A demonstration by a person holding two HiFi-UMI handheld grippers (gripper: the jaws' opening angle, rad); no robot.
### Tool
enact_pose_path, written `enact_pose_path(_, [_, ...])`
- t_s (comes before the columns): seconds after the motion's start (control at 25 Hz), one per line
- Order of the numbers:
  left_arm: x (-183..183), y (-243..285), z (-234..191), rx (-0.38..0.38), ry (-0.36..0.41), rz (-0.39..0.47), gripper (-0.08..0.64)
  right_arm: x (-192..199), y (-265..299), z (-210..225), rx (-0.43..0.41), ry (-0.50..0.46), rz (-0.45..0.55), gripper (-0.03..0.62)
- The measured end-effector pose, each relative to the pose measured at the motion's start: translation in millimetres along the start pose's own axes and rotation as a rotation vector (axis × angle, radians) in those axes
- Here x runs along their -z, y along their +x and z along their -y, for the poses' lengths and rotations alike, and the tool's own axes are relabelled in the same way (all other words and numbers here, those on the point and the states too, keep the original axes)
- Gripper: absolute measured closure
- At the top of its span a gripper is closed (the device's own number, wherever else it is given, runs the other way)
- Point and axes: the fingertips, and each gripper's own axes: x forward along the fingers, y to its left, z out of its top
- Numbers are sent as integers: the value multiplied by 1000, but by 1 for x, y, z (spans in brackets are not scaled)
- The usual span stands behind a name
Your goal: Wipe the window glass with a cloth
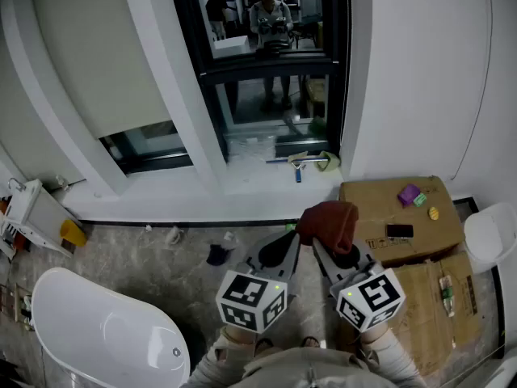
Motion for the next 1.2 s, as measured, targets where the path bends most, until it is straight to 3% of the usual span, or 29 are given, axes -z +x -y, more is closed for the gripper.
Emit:
enact_pose_path(0.4, [7,-10,8,-63,-30,22,557,17,-14,5,3,56,-42,549])
enact_pose_path(0.64, [6,3,4,-109,-41,40,557,10,-14,19,-24,23,-14,549])
enact_pose_path(0.92, [16,20,2,-151,-76,31,557,22,-17,41,-45,67,-28,549])
enact_pose_path(1.2, [12,44,-11,-166,-36,2,557,24,2,52,-54,80,-47,549])
